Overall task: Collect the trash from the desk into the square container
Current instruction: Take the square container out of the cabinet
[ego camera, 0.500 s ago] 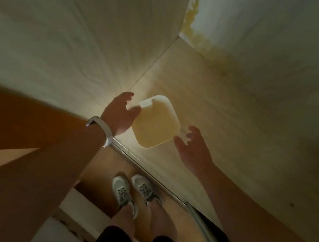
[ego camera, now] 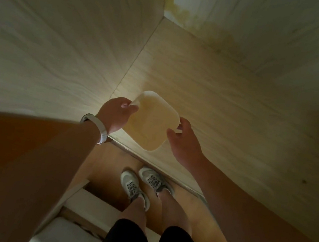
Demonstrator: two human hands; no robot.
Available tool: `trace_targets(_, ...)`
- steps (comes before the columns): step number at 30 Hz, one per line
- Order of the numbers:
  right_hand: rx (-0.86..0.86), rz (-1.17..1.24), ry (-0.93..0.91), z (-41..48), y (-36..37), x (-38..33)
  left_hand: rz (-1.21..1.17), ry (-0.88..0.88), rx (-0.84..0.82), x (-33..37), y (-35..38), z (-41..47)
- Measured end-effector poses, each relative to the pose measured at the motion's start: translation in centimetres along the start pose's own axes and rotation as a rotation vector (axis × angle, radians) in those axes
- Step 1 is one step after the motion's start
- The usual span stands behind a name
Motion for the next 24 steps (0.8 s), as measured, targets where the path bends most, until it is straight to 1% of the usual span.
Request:
trace_targets(8,-0.058,-0.021,-0.079,-1.2,0.0,-0.9,-0.122,-0.104,-0.046,-2.2,1.4,-1.7)
trace_targets(11,-0.102,-0.046,-0.081,-2.2,-0.2,-1.2,-0.136,-0.127,-0.088,-3.6,1.7,-3.8)
trace_targets(14,-0.165,-0.093,-0.111,-3.7,-0.1,-2.2,-0.179,-0.146,-0.092,-5.0,1.6,-6.7)
trace_targets(19,-0.262,-0.172,-0.169,-7.2,0.5,-4.8,-0.294,-0.183,-0.037,-7.7,0.8,-13.0)
trace_targets(24,-0.387,-0.239,-0.265,-11.0,2.0,-8.3,-0.396,-0.223,0.134,-9.9,-1.6,-19.1)
Point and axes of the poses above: each hand's wrist, its own z-axis towards the middle knuckle, its own y-axis out of the palm, x = y × z, the point moved 9 cm from there along z, towards the middle knuckle, and after that the axes turned 6 degrees about -y, right-handed, at the moved point
